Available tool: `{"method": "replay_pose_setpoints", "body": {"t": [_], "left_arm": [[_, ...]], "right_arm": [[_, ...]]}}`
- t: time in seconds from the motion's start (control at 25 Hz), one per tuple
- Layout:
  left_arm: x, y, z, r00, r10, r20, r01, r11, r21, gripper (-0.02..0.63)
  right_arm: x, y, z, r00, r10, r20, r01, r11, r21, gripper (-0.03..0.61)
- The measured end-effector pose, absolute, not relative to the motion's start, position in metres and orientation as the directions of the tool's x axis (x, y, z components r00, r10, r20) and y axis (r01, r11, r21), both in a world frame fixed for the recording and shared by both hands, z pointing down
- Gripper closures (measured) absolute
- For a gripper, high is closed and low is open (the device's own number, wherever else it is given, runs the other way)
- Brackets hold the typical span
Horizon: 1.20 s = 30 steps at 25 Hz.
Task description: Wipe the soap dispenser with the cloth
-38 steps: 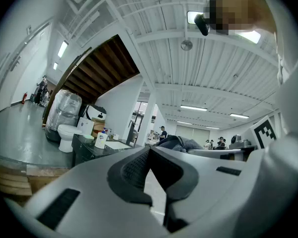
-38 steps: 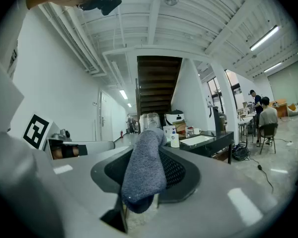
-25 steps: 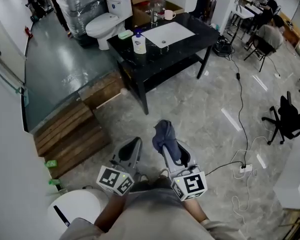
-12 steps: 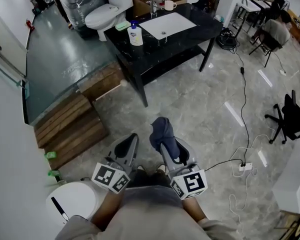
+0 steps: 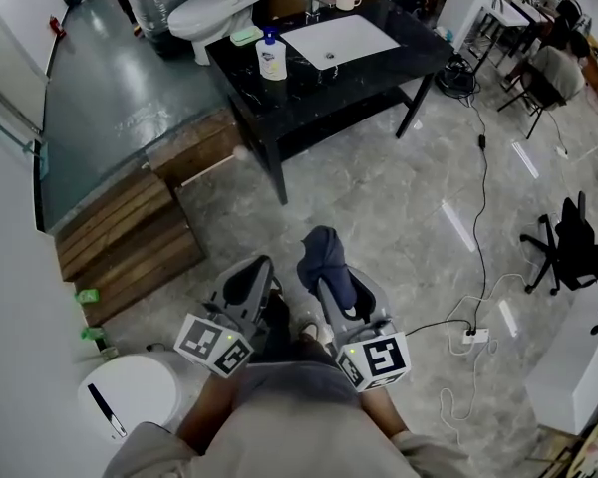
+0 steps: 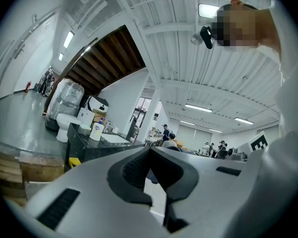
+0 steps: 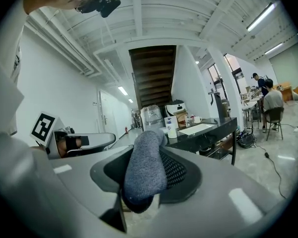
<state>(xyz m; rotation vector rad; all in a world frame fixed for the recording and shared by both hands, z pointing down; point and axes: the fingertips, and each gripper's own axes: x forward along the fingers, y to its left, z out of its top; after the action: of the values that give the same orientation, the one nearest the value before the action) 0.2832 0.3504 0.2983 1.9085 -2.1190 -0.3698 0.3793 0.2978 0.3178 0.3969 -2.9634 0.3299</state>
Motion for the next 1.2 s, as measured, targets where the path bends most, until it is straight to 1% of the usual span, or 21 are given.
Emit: {"method": "replay_pose_setpoints", "body": {"t": [0.32,0.84,1.0,1.2], "left_arm": [[0.227,0.315,0.282,-0.102,-0.994,-0.036,-0.932,0.083,0.353,0.607],[0.128,0.281,0.232,-0.056,-0.983,-0.172,-0.961,0.006,0.277,0.607],[0.110,0.280,0.228,-0.047,-0.983,-0.178,-0.964,-0.003,0.267,0.607],[0.088,0.267,0.233,-0.042,-0.987,-0.156,-0.959,-0.004,0.283,0.607]], "right_arm": [[0.319,0.266,0.294,-0.967,-0.222,0.125,-0.239,0.960,-0.143,0.436],[0.211,0.236,0.237,-0.975,-0.222,0.004,-0.222,0.974,-0.051,0.434],[0.191,0.234,0.231,-0.973,-0.233,-0.010,-0.232,0.972,-0.035,0.434],[0.170,0.227,0.230,-0.972,-0.236,-0.011,-0.236,0.971,-0.037,0.434]]}}
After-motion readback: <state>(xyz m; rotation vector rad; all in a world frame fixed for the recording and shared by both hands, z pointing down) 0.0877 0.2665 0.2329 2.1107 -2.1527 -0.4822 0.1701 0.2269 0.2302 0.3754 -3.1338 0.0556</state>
